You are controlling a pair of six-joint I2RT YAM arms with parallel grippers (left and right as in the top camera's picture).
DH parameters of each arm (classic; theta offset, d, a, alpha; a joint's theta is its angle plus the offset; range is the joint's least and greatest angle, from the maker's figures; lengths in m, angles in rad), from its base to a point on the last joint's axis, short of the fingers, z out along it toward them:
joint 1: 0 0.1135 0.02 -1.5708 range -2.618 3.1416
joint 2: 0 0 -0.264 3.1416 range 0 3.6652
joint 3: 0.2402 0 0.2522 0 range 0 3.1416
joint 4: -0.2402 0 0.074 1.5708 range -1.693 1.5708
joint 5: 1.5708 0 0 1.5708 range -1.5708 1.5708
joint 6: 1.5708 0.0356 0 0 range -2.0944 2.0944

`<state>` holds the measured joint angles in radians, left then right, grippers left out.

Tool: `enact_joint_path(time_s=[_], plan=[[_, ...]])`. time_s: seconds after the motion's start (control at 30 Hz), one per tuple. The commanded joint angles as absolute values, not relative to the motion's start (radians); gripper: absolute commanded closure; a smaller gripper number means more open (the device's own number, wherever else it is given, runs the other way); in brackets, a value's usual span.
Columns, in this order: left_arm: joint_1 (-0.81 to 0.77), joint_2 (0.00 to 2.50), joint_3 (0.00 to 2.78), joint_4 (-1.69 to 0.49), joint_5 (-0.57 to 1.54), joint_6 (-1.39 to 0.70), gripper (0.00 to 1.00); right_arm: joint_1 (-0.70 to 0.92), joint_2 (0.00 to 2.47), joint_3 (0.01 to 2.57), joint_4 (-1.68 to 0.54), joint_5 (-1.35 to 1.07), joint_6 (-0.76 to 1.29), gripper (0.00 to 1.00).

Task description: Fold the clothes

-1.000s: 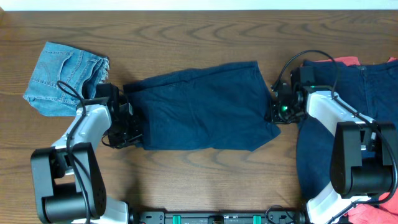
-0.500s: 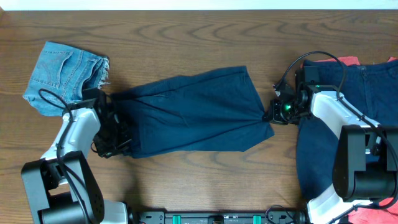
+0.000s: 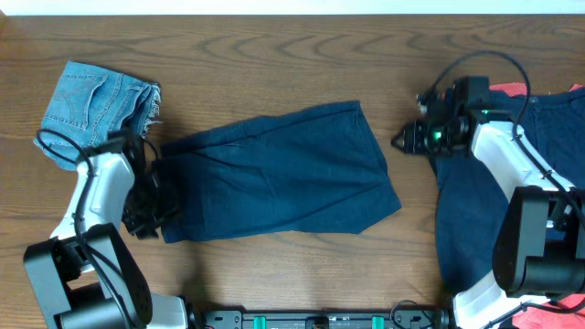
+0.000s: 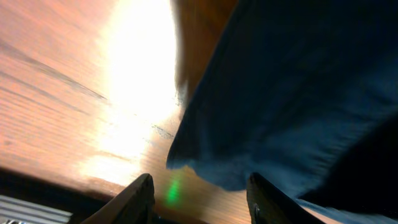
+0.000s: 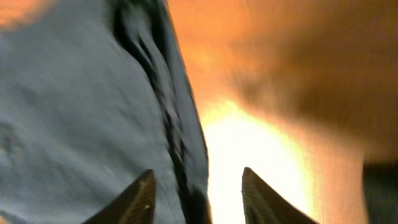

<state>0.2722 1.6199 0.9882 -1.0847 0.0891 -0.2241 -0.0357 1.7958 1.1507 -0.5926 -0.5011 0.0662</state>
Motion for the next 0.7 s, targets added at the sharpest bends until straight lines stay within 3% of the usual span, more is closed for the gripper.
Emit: enact_joint_path(time_s=[0.0, 0.17, 0.27, 0.4, 0.67], plan=[[0.274, 1.606, 1.078, -1.108, 0.072, -0.222, 0.47, 0.007, 1.765, 1.182, -0.53, -0.557, 0.12, 0.6], [0.274, 1.607, 1.09, -1.094, 0.072, -0.223, 0.4, 0.118, 1.806, 1.182, -0.361, -0.452, 0.181, 0.59], [0.274, 1.607, 1.09, -1.088, 0.071, -0.222, 0.4, 0.185, 1.863, 1.182, -0.256, -0.341, 0.191, 0.49], [0.274, 1.607, 1.09, -1.087, 0.071, -0.222, 0.4, 0.231, 1.938, 1.182, -0.157, -0.259, 0.208, 0.46], [0.274, 1.607, 1.09, -1.083, 0.071, -0.222, 0.4, 0.24, 1.985, 1.182, -0.123, -0.262, 0.232, 0.45]])
